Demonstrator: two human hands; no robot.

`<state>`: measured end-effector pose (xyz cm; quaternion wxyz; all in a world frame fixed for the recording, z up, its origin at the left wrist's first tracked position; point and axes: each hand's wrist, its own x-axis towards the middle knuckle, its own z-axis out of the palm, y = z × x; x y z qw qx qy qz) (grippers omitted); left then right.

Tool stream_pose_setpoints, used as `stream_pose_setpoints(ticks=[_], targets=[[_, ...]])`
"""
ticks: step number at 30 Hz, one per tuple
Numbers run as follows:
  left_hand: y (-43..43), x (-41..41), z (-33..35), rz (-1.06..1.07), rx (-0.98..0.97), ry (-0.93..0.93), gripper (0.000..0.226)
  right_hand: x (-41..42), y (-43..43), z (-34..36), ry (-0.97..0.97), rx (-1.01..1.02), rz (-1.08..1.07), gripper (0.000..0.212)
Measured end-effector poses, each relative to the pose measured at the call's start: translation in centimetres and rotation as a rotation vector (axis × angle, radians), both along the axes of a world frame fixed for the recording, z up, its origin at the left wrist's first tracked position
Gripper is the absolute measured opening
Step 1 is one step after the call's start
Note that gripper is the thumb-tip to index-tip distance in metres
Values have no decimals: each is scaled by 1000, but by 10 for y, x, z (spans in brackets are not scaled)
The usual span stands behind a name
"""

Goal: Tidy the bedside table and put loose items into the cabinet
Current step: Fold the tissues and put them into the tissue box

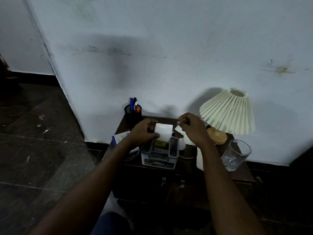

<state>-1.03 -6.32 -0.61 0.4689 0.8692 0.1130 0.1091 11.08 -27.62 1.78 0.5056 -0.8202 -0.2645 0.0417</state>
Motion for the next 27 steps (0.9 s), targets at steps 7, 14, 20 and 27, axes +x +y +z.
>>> stream_pose_setpoints(ticks=[7,14,20,27], targets=[[6,-1,-6,-124,-68,37,79,8,-69,-13,-240,-152,-393,11],[7,0,-5,-118,148,-8,78,20,-31,-44,-372,-678,-55,31],[11,-4,-4,-104,128,-7,81,44,-3,-54,-430,-1025,85,23],[11,-30,-14,123,-74,-136,64,60,3,-58,-448,-1061,76,33]])
